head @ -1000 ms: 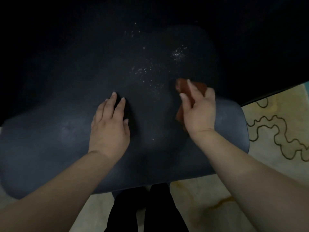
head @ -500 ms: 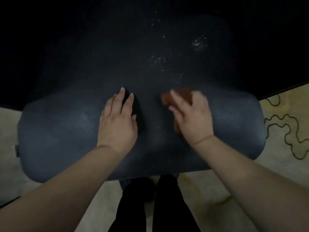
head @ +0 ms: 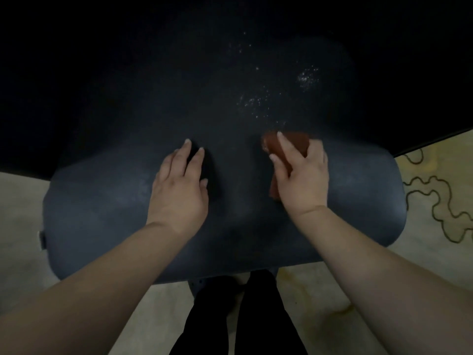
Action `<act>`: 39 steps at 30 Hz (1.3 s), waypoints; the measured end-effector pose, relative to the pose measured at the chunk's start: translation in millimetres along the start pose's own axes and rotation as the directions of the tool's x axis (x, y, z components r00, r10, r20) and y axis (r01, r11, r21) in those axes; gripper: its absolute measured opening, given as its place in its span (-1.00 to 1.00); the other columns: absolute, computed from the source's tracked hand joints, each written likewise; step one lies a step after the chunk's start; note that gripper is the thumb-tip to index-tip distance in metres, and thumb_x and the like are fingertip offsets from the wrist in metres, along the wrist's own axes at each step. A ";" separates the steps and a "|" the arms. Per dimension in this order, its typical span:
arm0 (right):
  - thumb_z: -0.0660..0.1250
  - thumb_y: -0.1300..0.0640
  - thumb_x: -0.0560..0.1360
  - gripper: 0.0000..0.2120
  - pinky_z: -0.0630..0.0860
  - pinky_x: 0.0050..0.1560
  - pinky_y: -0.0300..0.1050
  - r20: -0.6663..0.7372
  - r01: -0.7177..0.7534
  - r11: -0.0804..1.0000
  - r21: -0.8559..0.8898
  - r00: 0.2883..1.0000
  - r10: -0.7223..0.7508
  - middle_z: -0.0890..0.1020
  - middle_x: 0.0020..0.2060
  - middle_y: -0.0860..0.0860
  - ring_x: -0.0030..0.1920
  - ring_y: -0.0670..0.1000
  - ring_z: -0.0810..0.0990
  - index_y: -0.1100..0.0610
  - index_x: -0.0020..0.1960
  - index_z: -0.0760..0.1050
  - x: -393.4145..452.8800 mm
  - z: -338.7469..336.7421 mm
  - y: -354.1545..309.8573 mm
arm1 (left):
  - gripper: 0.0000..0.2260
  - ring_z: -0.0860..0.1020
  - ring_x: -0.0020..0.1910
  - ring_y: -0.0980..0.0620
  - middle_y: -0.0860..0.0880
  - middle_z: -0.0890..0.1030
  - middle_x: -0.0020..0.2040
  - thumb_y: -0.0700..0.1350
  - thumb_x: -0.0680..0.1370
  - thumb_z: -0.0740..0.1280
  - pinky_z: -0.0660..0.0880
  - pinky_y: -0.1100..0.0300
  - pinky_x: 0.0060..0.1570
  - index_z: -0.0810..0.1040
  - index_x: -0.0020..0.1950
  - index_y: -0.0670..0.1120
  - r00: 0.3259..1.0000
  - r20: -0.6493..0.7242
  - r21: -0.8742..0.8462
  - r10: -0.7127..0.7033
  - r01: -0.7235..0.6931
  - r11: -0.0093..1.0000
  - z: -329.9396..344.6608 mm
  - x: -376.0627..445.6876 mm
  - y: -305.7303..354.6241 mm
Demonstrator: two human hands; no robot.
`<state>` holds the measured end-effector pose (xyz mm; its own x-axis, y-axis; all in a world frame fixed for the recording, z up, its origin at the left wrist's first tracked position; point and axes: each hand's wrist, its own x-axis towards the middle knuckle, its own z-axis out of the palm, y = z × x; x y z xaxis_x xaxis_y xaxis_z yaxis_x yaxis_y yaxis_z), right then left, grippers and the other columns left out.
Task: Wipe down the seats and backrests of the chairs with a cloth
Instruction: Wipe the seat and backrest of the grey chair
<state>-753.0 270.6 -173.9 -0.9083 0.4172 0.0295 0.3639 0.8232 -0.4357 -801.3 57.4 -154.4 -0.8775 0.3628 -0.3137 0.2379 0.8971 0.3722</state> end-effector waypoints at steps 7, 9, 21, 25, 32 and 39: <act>0.44 -0.03 0.41 -0.55 0.55 -0.18 0.14 0.190 0.303 0.948 -0.096 0.941 -0.281 0.54 -0.03 0.22 -0.13 0.26 0.53 -0.10 0.30 0.54 -45.4 3.9 -16.9 | -0.50 0.07 0.49 -0.08 -0.05 0.09 0.57 -0.09 0.60 0.20 0.11 0.00 0.45 0.20 0.54 -0.06 1.000 0.010 -0.003 0.027 -0.027 1.000 -5.2 4.5 -2.0; 0.41 -0.07 0.45 -0.52 0.52 -0.07 0.15 0.116 0.172 0.979 -0.107 0.980 -0.160 0.51 0.03 0.22 -0.05 0.25 0.50 -0.09 0.36 0.49 -37.3 2.3 -15.3 | -0.50 0.06 0.49 -0.08 -0.04 0.09 0.57 -0.09 0.60 0.20 0.10 0.00 0.45 0.20 0.54 -0.06 0.999 0.008 -0.003 0.031 -0.031 1.000 -4.9 5.7 -2.2; 0.35 -0.23 0.44 -0.42 0.40 0.19 0.20 0.080 -0.007 0.985 -0.174 0.997 0.021 0.43 0.25 0.19 0.22 0.20 0.42 0.00 0.39 0.45 -53.1 2.2 -30.5 | -0.52 0.04 0.51 -0.11 -0.08 0.08 0.57 -0.09 0.61 0.19 0.07 -0.02 0.49 0.21 0.53 -0.08 1.000 -0.007 -0.017 0.021 -0.021 1.000 -5.7 3.8 3.8; 0.41 -0.23 0.40 -0.40 0.39 0.22 0.21 0.082 -0.083 0.988 -0.131 0.992 0.094 0.38 0.27 0.18 0.23 0.21 0.36 -0.08 0.39 0.43 -43.4 7.2 -33.9 | -0.52 0.05 0.51 -0.12 -0.09 0.09 0.57 -0.10 0.61 0.19 0.09 -0.04 0.49 0.21 0.53 -0.08 1.000 -0.013 -0.013 0.023 -0.024 1.000 -7.1 6.2 6.0; 0.50 0.26 0.35 -0.55 0.49 0.07 0.21 0.016 -0.016 1.000 0.020 1.000 0.015 0.47 0.08 0.20 0.06 0.21 0.47 0.07 0.23 0.60 -38.8 4.3 -27.4 | -0.52 0.05 0.51 -0.13 -0.09 0.08 0.57 -0.11 0.61 0.20 0.07 -0.04 0.49 0.22 0.53 -0.09 1.000 -0.020 -0.010 0.022 -0.022 1.000 -8.0 11.7 3.5; 0.40 0.14 0.47 -0.49 0.30 0.21 0.22 -0.060 -0.282 0.949 -0.143 0.959 0.276 0.42 0.19 0.20 0.16 0.24 0.41 -0.13 0.39 0.44 -58.3 -17.1 13.3 | -0.53 0.09 0.49 -0.13 -0.09 0.11 0.56 -0.11 0.60 0.21 0.13 -0.05 0.47 0.24 0.52 -0.09 0.999 -0.043 -0.028 0.022 -0.023 0.999 -4.4 9.1 3.2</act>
<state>-691.7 263.8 -166.0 -0.7582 0.6509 -0.0377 0.6312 0.7183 -0.2927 -810.3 62.4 -152.3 -0.8891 0.3714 -0.2675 0.2467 0.8812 0.4033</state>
